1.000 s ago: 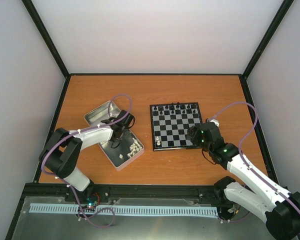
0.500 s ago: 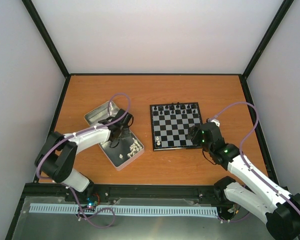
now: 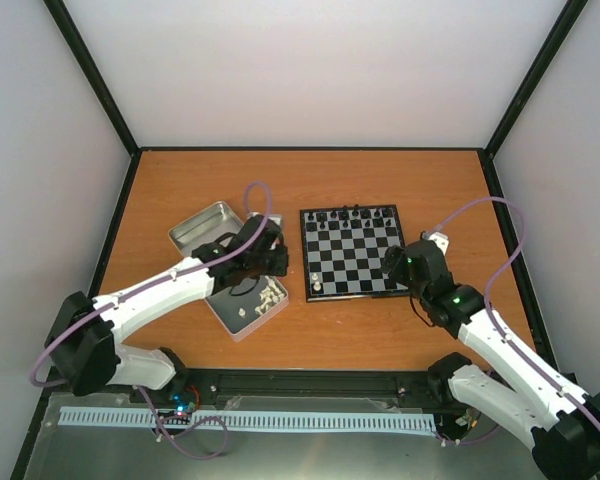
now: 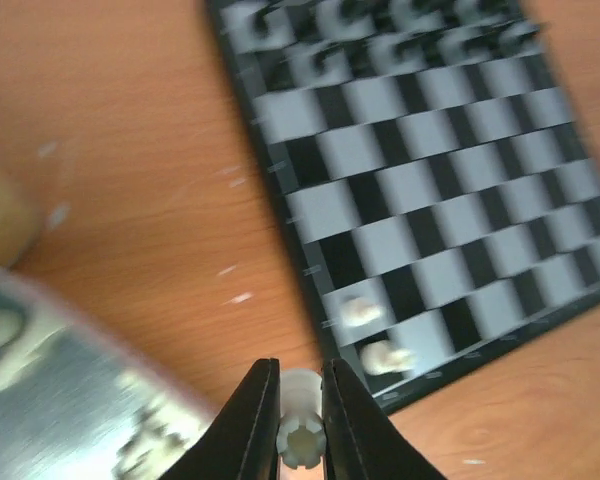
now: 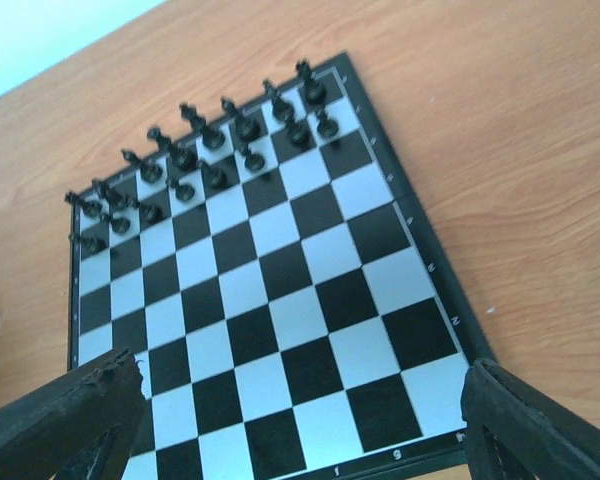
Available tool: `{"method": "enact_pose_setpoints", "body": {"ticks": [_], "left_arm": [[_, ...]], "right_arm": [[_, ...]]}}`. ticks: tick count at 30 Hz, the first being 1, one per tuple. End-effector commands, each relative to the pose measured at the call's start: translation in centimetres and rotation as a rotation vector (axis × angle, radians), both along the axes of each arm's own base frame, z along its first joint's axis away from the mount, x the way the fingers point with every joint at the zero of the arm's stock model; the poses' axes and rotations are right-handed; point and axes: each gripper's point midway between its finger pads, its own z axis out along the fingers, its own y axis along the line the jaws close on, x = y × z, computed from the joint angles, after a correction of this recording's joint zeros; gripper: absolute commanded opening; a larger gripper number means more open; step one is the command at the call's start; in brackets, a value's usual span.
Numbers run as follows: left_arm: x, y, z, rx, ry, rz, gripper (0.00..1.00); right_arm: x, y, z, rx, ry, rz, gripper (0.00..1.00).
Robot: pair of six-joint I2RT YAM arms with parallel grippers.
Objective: Set up the chess pieces on the board
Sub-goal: Place the chess piece on the chessboard.
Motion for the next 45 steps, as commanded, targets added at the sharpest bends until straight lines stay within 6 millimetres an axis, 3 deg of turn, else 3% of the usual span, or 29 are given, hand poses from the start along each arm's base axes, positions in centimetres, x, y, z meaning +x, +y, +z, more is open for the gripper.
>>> {"method": "enact_pose_setpoints", "body": {"ticks": [1, 10, 14, 18, 29, 45], "left_arm": [[0.7, -7.2, 5.4, -0.125, -0.140, -0.198, 0.11], [-0.8, -20.2, 3.0, -0.122, -0.148, -0.473, 0.11], [-1.4, -24.6, 1.4, -0.103, -0.153, -0.547, 0.11], [-1.5, -27.7, 0.3, -0.074, -0.172, -0.587, 0.11], [-0.5, -31.8, -2.1, 0.038, -0.216, -0.591, 0.11], [-0.1, -32.5, -6.4, 0.141, -0.183, -0.593, 0.12]], "right_arm": [[0.2, -3.1, 4.1, -0.076, -0.108, -0.116, 0.86], [-4.5, -10.0, 11.3, -0.116, -0.296, -0.366, 0.86], [-7.3, -12.6, 14.3, -0.071, -0.402, -0.456, 0.84], [-9.2, -14.2, 16.1, -0.048, -0.467, -0.505, 0.83], [-11.0, -16.1, 16.3, -0.069, -0.498, -0.576, 0.84], [-11.5, -16.4, 16.3, -0.071, -0.498, -0.582, 0.84]]}}
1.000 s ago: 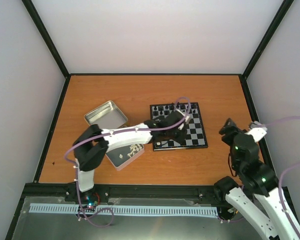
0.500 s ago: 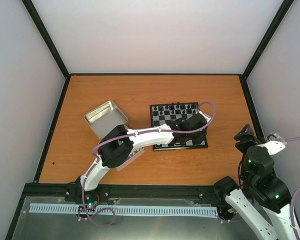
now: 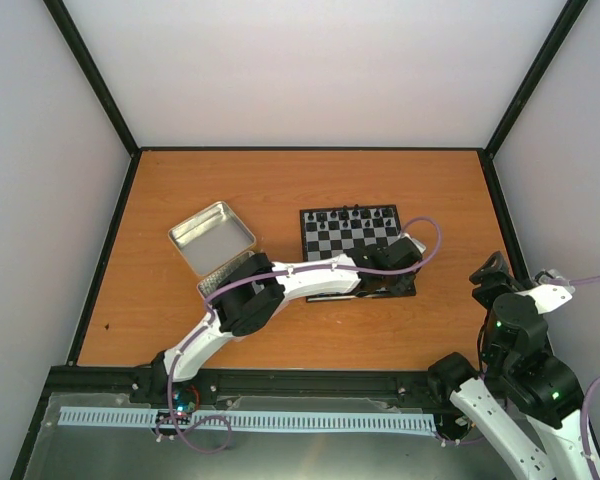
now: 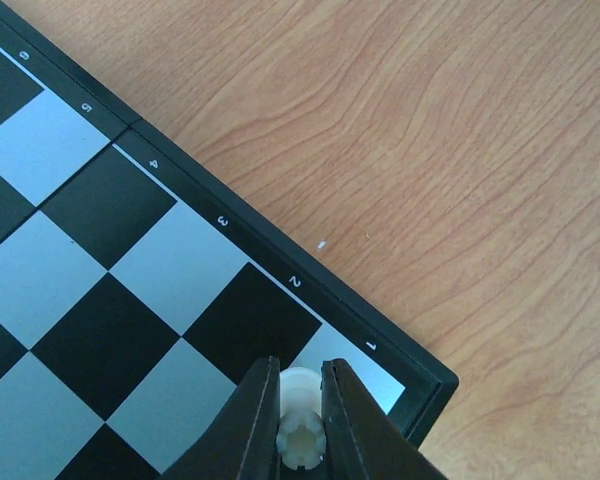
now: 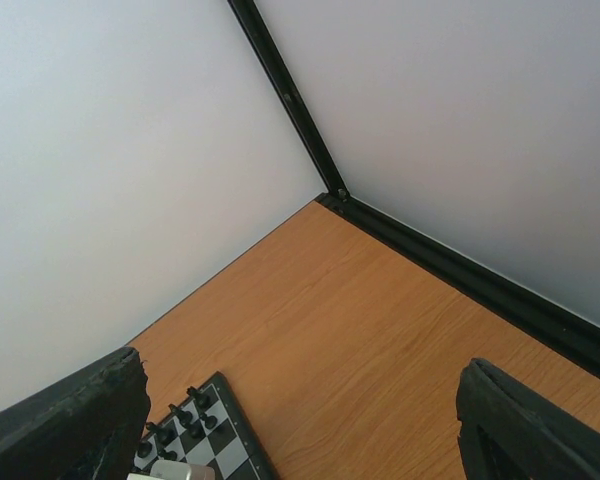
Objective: Set up the chess pieces on the board
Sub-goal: Place the chess piece on the chessboard, then pick up the chess piece from the storage box.
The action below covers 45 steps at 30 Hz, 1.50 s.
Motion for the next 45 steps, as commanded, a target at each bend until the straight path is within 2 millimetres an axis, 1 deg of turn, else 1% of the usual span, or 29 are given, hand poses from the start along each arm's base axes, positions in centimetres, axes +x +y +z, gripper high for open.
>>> {"method": "enact_pose_setpoints", "body": {"ticks": [1, 4, 11, 15, 20, 24, 27, 29, 31, 34, 37, 39, 41, 43, 45], "left_arm": [[-0.1, -0.8, 0.6, 0.011, -0.025, -0.017, 0.12], [0.0, -0.9, 0.3, 0.013, -0.023, -0.011, 0.11], [-0.8, -1.1, -0.1, 0.007, 0.013, -0.042, 0.12], [-1.1, -1.2, -0.8, 0.015, 0.027, -0.063, 0.12], [-1.5, -1.2, -0.8, 0.008, 0.040, -0.078, 0.12], [-1.4, -1.5, -0.8, 0.006, 0.044, -0.076, 0.17], [-1.4, -1.6, -0.4, 0.001, 0.047, -0.077, 0.24], [-1.4, -1.6, 0.3, -0.002, 0.041, -0.074, 0.30], [-1.2, -1.5, 1.4, -0.015, 0.032, -0.069, 0.36], [-1.0, -1.5, 3.9, -0.056, 0.018, -0.072, 0.41], [-0.9, -0.9, 6.8, -0.087, -0.010, -0.073, 0.43], [-0.3, 0.4, 8.2, -0.096, -0.031, -0.042, 0.44], [0.5, 2.4, 9.2, -0.101, -0.043, 0.005, 0.45], [1.5, 4.9, 10.2, -0.108, -0.058, 0.056, 0.45], [2.1, 7.5, 11.6, -0.115, -0.106, 0.108, 0.49]], "right_arm": [[-0.7, -0.9, 0.6, 0.010, -0.027, -0.044, 0.84], [-0.7, -0.9, 0.3, 0.009, -0.021, -0.042, 0.84], [-0.7, -0.8, 0.0, 0.016, -0.013, -0.041, 0.84], [-0.7, -0.7, -0.2, 0.021, -0.015, -0.036, 0.84], [-0.6, -0.7, -0.4, 0.026, -0.014, -0.035, 0.84], [-0.6, -0.5, -0.5, 0.031, -0.016, -0.028, 0.84], [-0.6, -0.5, -0.5, 0.030, -0.014, -0.026, 0.84], [-0.7, -0.6, -0.4, 0.030, -0.017, -0.027, 0.84], [-0.6, -0.5, -0.5, 0.030, -0.015, -0.022, 0.84], [-0.5, -0.4, -0.5, 0.034, -0.014, -0.017, 0.84], [-0.5, -0.3, -0.5, 0.036, -0.014, -0.012, 0.84], [-0.3, -0.2, -0.5, 0.033, -0.012, -0.008, 0.84], [-0.1, 0.0, -0.5, 0.031, -0.011, 0.001, 0.84], [0.2, 0.3, -0.7, 0.028, -0.005, 0.010, 0.84], [0.6, 0.7, -0.9, 0.026, 0.007, 0.021, 0.85]]}}
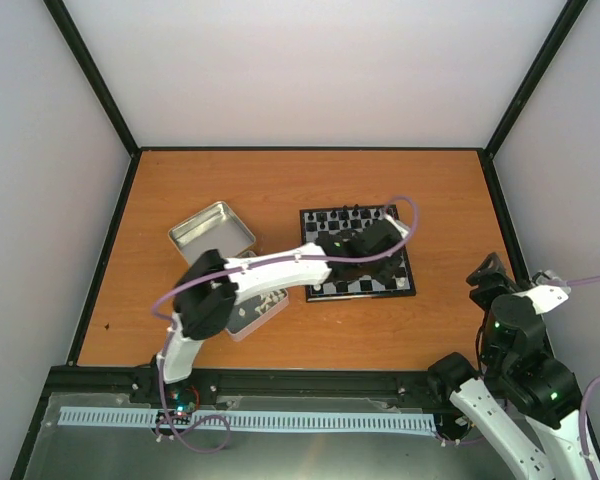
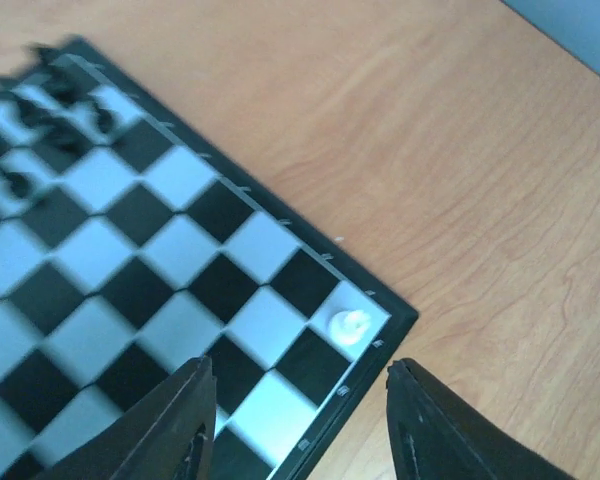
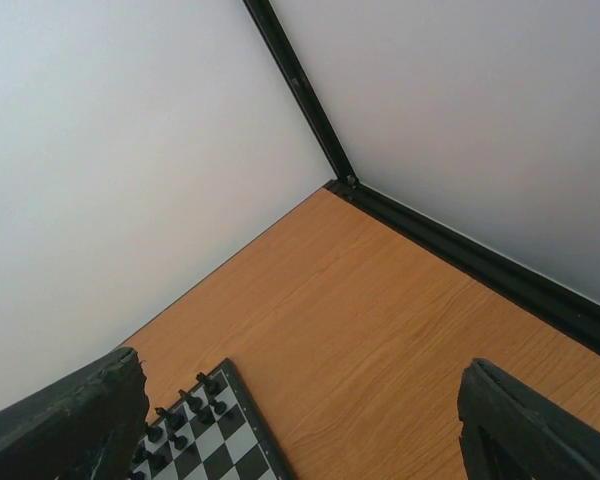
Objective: Set up the chess pieces on the board
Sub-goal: Pick up the chess piece from the storage box.
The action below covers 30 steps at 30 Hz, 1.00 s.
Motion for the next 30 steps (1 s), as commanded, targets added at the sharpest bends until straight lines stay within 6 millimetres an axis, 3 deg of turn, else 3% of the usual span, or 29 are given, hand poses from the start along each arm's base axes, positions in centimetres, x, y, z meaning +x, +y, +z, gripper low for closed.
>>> {"method": "enact_pose_setpoints", "body": {"ticks": [1, 3, 5, 11, 15, 23, 30], "left_arm": [[2.9, 5.2, 5.7, -0.070, -0.125, 0.147, 0.51], [3.5, 8.1, 7.4, -0.079, -0.167, 0.216, 0.53], [4.3, 11.5, 7.2, -0.056, -0.179, 0.304, 0.55], [5.4, 22.6, 3.9, 0.008, -0.053, 0.626, 0.55], [4.9, 27.7, 3.2, -0.042, 0.006, 0.753, 0.55], [2.7, 34.2, -1.9, -0.063, 0.154, 0.877, 0.47], [2.7, 35.0, -4.6, 0.017, 0.172, 0.779, 0.50]], "right_arm": [[0.8, 0.5, -0.4, 0.003, 0.008, 0.004, 0.85], [1.2, 0.9, -0.7, 0.003, 0.017, 0.015, 0.85], [1.6, 1.3, -1.0, 0.006, 0.024, 0.028, 0.85], [3.1, 2.7, -2.0, 0.011, 0.053, 0.074, 0.85], [4.1, 3.6, -2.7, 0.011, 0.084, 0.097, 0.85], [5.3, 5.0, -3.6, 0.023, 0.113, 0.143, 0.85], [5.7, 5.6, -4.3, 0.028, 0.132, 0.167, 0.85]]}}
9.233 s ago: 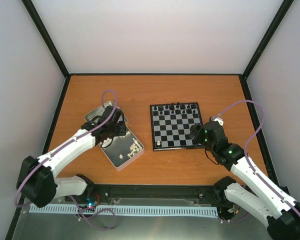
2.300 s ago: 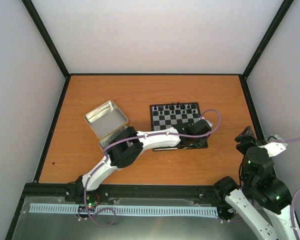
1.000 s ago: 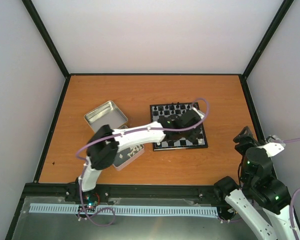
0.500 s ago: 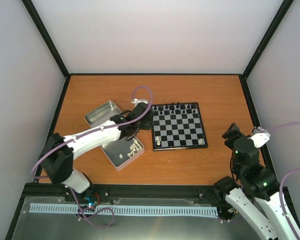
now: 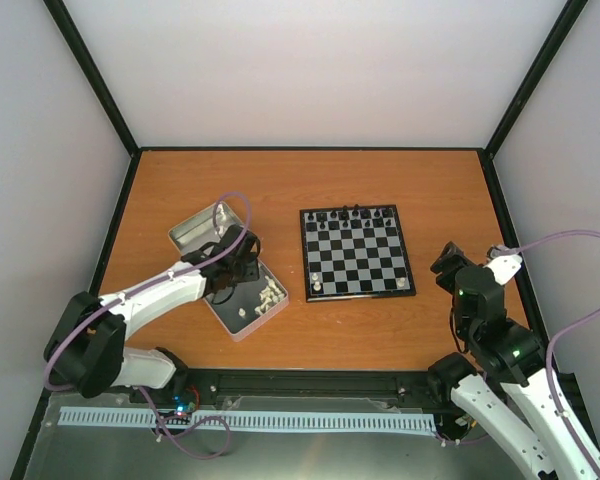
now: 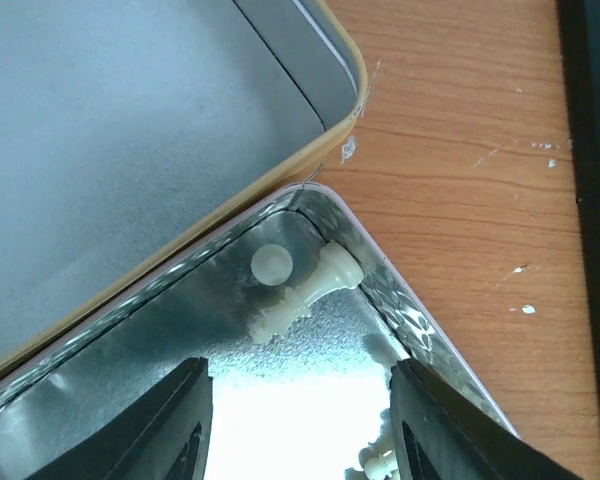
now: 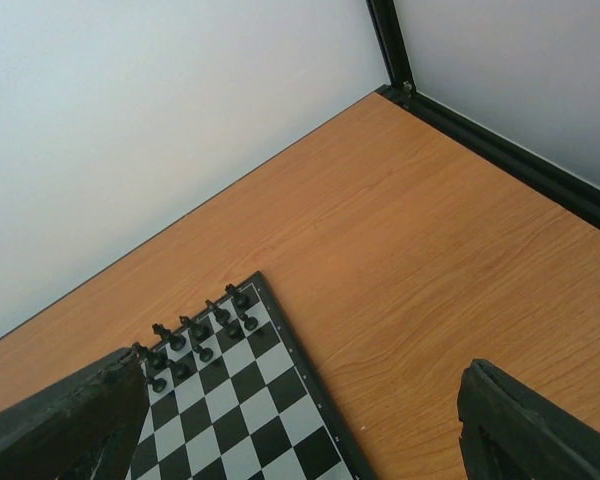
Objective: Set up the chess pieces on the board
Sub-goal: Pick up the chess piece from the storage box.
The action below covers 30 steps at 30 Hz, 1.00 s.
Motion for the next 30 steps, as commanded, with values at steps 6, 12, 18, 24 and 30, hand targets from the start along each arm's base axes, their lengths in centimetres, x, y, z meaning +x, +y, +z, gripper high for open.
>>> {"method": "enact_pose_setpoints", "body": {"ticks": [6, 12, 18, 24, 30], "left_arm": [[3.0, 0.0, -1.2, 0.034, 0.006, 0.015, 0.36], [4.7, 1.0, -1.8, 0.096, 0.007, 0.121, 0.26], [5.7, 0.7, -2.5, 0.109, 0.013, 0.139, 0.26], [5.7, 0.9, -3.9, 0.115, 0.032, 0.170, 0.22], [5.8, 1.6, -4.5, 0.102, -0.002, 0.246, 0.20]], "right_arm": [[0.7, 0.5, -0.3, 0.021, -0.006, 0.007, 0.85], [0.5, 0.4, -0.3, 0.029, -0.001, 0.002, 0.85], [0.3, 0.3, -0.4, 0.037, -0.006, -0.004, 0.85], [0.1, 0.1, -0.2, 0.037, -0.020, -0.008, 0.85], [0.4, 0.4, -0.3, 0.034, -0.017, 0.005, 0.85]]}}
